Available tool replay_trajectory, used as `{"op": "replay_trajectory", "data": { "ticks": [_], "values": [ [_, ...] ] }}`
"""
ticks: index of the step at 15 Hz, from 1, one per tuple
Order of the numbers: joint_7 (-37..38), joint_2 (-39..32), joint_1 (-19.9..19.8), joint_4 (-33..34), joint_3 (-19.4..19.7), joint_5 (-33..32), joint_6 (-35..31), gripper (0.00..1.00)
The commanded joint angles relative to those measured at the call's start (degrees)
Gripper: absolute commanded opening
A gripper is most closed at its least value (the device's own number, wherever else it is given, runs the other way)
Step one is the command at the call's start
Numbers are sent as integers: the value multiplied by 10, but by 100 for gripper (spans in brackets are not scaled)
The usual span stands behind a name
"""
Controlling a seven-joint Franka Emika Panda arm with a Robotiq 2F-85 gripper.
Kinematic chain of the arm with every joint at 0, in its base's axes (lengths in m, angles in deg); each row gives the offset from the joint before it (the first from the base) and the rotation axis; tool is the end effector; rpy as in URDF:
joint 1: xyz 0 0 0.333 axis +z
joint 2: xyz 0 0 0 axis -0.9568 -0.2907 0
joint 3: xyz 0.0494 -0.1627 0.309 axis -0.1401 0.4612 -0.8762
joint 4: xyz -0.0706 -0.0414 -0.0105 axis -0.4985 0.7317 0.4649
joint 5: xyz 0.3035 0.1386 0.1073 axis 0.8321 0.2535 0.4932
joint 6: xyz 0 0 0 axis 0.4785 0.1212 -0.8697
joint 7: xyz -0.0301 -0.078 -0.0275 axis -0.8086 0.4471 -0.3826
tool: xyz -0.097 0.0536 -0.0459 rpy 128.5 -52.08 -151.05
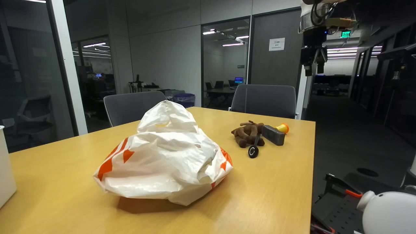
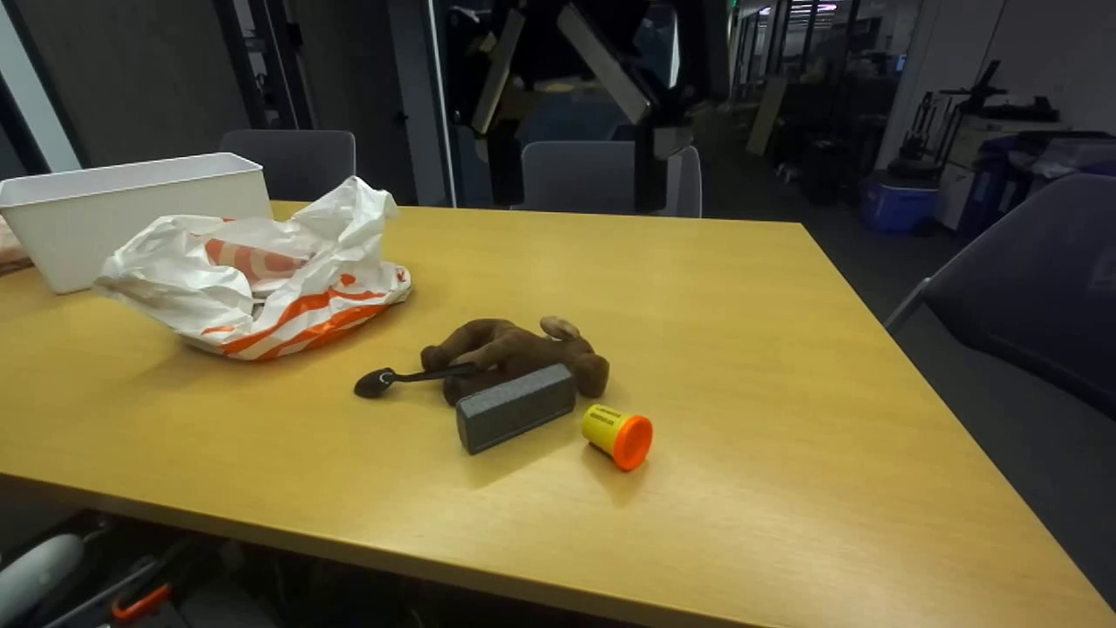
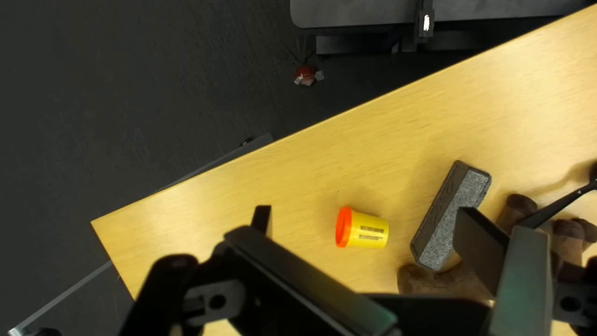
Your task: Pick up the objects on the right side of the table and put them in the plastic bag.
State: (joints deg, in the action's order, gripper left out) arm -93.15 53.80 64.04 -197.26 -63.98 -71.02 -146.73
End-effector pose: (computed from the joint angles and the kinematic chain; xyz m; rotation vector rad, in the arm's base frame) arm 0.3281 -0.1532 0.5357 2.9929 0.0093 -0.1447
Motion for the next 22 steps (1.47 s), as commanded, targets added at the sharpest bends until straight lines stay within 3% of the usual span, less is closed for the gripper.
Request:
{"op": "replay_trajectory", "data": {
  "ticks": [1,6,12,15,18,22],
  "values": [
    [1,0,2,1,2,-1,1,100],
    [7,-33,13,8,0,14,-27,100],
    [7,-124,63,11,-24,122,-123,100],
    [98,-166,68,10,-51,162,-180,100],
    [203,-193,74,-4,-86,134,-225,100],
    [267,-222,88,4,-115,119,-191,100]
  ]
}}
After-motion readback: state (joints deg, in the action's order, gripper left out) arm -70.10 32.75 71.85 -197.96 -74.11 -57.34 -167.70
